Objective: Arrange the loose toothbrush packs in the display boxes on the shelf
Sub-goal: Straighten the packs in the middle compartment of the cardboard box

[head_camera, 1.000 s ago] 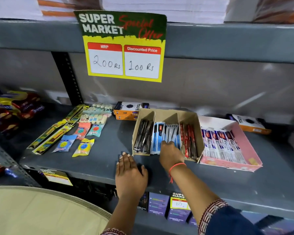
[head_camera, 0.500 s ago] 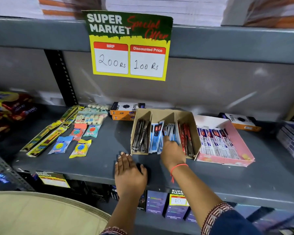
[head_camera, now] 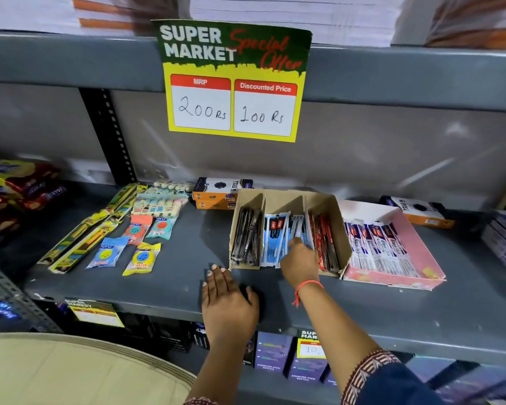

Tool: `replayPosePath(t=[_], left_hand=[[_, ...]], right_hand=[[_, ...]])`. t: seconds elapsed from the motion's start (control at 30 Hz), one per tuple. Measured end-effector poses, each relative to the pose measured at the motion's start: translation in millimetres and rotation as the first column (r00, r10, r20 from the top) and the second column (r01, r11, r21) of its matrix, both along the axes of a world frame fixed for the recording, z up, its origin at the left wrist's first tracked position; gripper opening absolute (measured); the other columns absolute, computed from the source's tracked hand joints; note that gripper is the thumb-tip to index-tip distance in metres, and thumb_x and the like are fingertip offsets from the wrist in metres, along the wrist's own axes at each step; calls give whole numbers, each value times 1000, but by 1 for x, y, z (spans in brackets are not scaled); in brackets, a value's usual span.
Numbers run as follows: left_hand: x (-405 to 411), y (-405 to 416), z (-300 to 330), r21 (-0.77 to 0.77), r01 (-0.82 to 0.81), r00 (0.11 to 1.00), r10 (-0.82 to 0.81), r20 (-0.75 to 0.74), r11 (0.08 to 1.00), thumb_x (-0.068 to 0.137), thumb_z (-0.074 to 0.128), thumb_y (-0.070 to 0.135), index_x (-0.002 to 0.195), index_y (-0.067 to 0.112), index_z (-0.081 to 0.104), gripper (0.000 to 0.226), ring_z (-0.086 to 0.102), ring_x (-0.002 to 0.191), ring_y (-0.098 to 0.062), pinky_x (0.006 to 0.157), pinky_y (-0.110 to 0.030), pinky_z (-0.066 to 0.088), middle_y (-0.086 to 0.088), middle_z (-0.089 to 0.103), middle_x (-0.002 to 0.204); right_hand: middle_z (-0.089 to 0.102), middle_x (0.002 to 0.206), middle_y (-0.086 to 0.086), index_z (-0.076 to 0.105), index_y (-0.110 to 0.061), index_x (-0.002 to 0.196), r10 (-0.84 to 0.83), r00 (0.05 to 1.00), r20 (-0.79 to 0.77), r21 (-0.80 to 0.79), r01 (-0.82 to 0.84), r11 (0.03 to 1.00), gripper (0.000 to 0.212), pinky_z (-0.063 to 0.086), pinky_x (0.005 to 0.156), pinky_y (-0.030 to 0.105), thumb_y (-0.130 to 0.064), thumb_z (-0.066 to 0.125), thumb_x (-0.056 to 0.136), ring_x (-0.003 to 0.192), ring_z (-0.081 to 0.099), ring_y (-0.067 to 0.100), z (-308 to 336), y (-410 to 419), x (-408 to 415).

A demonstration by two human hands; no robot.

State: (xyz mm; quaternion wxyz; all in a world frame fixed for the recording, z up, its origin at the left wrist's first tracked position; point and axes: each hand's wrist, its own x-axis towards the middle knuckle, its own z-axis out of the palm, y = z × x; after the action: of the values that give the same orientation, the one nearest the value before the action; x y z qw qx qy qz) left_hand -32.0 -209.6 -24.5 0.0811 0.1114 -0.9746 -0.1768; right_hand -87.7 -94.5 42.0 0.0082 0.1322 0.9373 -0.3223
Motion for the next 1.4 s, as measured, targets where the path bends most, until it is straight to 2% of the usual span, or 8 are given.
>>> replayPosePath(t=[0.23,0.37,0.47,0.83,1.0,1.2,1.3,1.4], left_hand=[[3,-1,1,-1,5,1000,-5,0,1000,80,29,41,135,-8,33,73,32,132,-37,110,-40,15,-28,35,141],[-1,0,-1,1,28,1000,-28,-14,1000,75,32,37,117,-14,52,69,54,112,-42,99,-46,39,-32,55,121],[-1,-2,-3,-4,46,999,-46,-16,999,74,34,36,115,-15,53,68,56,109,-44,100,-41,25,-33,57,117],[-5,-3,-9,56,10,1000,-8,-21,998,75,29,38,124,-12,45,72,49,119,-41,101,-47,29,-31,50,128],[-4,-3,-11,53,14,996,-10,-86,998,74,16,44,136,-8,30,81,30,133,-37,108,-37,10,-27,34,142],[-4,-3,-7,30,35,995,-33,-89,999,69,1,48,142,-3,16,90,13,140,-30,109,-32,-4,-21,17,151],[-3,-2,-7,23,15,998,-14,-62,1000,70,7,47,140,-5,24,88,21,137,-33,109,-33,1,-24,25,148],[-5,-2,-7,1,14,999,-13,-41,1000,73,26,39,124,-11,47,75,47,120,-40,103,-46,31,-30,50,129]], right_hand=[[60,122,21,57,2,117,91,992,92,270,-113,956,32,51,88,35,2,39,90,110,63,33,-1,1,-2],[47,135,20,43,2,130,126,990,66,421,-143,896,39,52,90,37,3,41,91,114,62,32,-2,-5,0],[49,134,21,38,4,133,142,982,122,496,-184,849,40,54,85,39,1,39,94,113,63,32,-3,-9,-3],[45,135,24,31,3,136,80,981,177,429,-150,891,43,54,84,40,-7,38,94,117,59,33,0,-5,-25],[45,135,23,20,5,142,78,991,112,401,-117,908,51,54,83,37,-3,33,94,113,60,32,-1,-2,-29],[51,130,25,31,4,136,106,993,49,452,-117,884,45,55,83,38,-2,40,93,109,64,33,9,-5,-24],[53,128,22,44,4,129,151,984,90,482,-176,858,37,54,85,39,0,40,93,110,64,32,11,-6,-21],[59,126,20,52,3,123,181,975,132,397,-219,891,35,53,89,38,2,37,92,112,63,33,7,-7,-19]])
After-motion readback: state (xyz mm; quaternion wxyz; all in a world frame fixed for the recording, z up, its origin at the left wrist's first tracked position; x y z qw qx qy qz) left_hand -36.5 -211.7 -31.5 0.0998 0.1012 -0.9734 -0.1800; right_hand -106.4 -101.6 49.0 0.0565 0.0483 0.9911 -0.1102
